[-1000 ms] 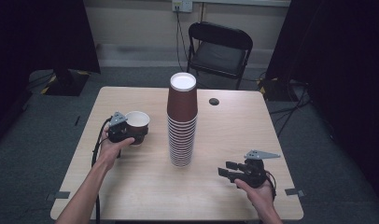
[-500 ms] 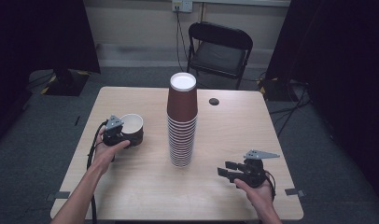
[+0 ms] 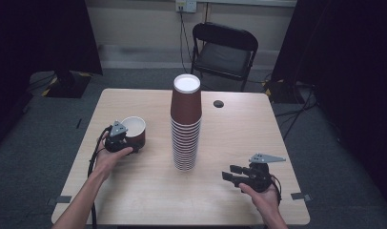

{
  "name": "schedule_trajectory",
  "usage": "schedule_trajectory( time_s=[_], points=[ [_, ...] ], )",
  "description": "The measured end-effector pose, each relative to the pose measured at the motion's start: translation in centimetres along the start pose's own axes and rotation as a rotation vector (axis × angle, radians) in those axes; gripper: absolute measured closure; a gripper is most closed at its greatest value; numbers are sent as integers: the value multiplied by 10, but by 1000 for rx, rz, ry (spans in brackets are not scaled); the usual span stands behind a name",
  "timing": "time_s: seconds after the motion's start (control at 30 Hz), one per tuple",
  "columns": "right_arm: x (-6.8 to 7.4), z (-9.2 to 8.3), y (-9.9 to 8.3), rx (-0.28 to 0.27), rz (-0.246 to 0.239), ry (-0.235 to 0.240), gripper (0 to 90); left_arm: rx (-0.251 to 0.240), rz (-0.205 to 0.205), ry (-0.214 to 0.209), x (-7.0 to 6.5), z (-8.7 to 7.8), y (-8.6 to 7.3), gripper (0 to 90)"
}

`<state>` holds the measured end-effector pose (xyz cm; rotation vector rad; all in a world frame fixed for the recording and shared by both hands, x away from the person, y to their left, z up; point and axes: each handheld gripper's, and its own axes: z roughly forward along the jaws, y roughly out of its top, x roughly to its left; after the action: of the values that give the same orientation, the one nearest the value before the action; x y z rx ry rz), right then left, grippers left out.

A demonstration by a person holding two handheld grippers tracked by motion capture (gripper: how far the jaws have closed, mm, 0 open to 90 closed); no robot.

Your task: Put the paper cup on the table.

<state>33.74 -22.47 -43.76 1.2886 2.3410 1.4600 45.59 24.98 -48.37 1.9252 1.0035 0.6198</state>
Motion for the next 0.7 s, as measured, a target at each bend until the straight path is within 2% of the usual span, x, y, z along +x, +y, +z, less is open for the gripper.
schedule_trajectory(
  time_s=[0.17,0.23,0.3,0.5,0.7],
  points=[
    [0,0,0,1,0,0,473,61,13,5,1,1,-5,154],
    [0,0,0,2,0,0,473,53,7,-6,1,0,-4,156],
    [0,0,0,1,-1,1,473,66,-1,-2,2,-2,-5,155],
    [0,-1,-1,-1,-1,0,474,100,21,-1,4,-8,-11,156],
    [0,-1,-1,-5,2,-4,472,96,-6,-2,6,-18,-17,156]
  ],
)
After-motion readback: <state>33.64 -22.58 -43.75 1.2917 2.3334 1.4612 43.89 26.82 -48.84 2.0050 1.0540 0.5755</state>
